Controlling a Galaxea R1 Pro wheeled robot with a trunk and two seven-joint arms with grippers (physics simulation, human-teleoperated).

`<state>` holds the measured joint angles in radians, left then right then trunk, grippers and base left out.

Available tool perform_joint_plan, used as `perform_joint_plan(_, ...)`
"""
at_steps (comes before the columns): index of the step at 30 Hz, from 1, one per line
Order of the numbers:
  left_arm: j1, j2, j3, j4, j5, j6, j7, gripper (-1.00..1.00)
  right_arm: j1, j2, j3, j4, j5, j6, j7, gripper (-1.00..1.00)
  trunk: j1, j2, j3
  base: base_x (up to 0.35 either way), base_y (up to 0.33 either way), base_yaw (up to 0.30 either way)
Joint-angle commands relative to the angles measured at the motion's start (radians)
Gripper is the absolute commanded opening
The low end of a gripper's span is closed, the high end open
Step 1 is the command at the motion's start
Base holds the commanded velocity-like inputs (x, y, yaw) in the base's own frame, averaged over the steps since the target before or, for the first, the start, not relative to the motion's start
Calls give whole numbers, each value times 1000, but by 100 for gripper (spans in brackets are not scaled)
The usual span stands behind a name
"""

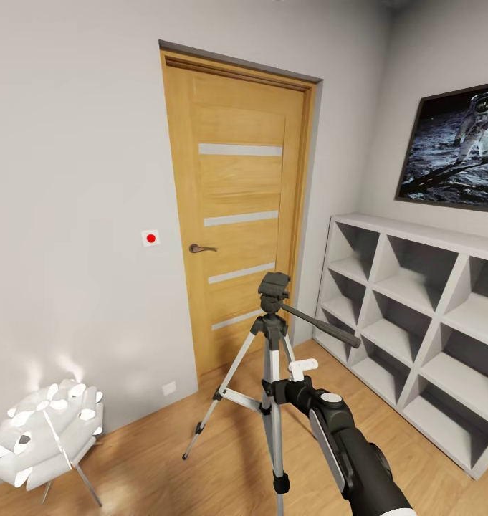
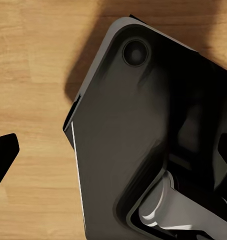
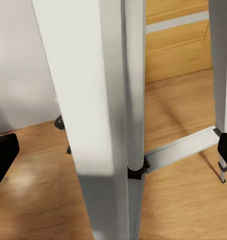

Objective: Attach the digital camera to the camera tripod in the bedroom.

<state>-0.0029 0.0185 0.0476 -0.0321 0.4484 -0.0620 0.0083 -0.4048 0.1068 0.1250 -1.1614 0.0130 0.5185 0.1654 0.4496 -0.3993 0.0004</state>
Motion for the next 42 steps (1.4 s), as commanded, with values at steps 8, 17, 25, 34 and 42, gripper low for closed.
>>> perform_joint_plan(8,0,0,5,0,-2,-2,1,100,0,-1,-1,-1,4,3,8,100,0,-1,0,0,0,0)
perform_joint_plan(17,0,0,5,0,-2,-2,1,100,0,-1,-1,-1,5,2,7,100,0,-1,0,0,0,0)
perform_joint_plan(25,0,0,5,0,-2,-2,1,100,0,0,-1,0,5,1,6,-100,0,-1,0,0,0,0)
perform_joint_plan(34,0,0,6,0,-2,-2,1,100,0,4,-1,0,5,-1,4,-100,0,-1,0,0,0,0)
perform_joint_plan(42,0,0,5,0,-2,-2,1,100,0,5,-9,-45,5,-3,3,-100,0,-1,0,0,0,0)
